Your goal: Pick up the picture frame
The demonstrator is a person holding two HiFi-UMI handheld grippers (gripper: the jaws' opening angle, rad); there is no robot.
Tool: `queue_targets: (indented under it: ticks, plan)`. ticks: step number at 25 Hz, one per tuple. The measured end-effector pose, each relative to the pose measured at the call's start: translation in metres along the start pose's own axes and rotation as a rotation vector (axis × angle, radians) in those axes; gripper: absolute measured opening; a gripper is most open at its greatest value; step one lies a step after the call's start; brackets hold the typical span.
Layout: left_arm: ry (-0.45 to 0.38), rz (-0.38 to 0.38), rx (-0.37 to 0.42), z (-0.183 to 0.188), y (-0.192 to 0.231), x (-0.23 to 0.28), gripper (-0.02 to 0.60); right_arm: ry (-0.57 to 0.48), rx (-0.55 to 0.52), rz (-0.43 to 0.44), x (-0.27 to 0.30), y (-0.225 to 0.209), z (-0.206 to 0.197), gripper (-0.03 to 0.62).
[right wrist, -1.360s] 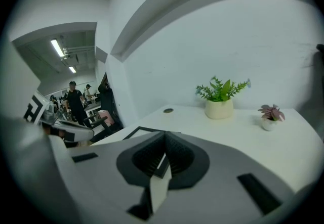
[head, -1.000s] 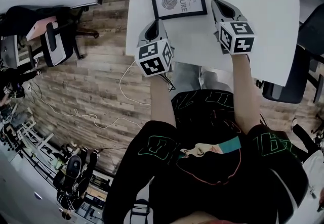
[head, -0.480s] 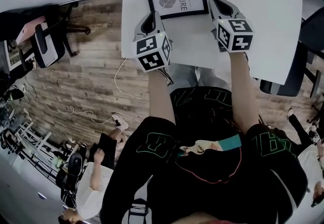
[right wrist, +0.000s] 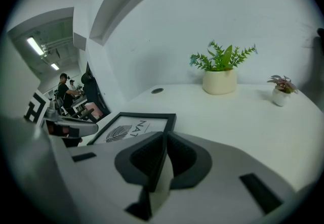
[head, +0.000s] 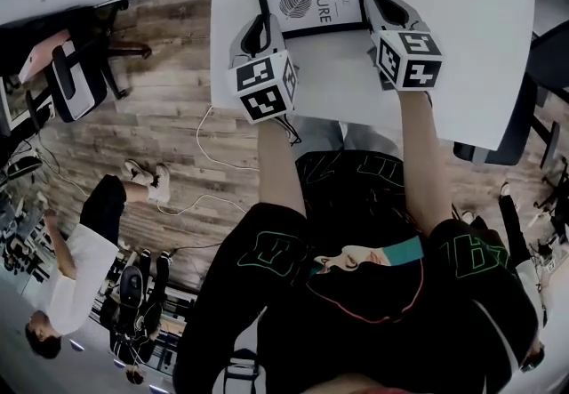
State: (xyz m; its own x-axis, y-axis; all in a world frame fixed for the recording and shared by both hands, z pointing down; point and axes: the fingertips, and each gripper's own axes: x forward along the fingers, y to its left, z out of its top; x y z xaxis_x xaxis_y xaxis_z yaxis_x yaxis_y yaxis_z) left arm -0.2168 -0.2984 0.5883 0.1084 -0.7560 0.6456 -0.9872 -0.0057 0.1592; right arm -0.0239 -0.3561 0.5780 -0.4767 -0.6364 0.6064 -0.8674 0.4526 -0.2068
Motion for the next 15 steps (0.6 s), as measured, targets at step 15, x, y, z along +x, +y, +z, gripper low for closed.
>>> queue_targets:
  ticks: [15]
  plan:
    - [0.047,-0.037,-0.009,0.008,0.011,0.028,0.101,0.087,0.017,-0.007,0.024,0.002,-0.005,0.106]
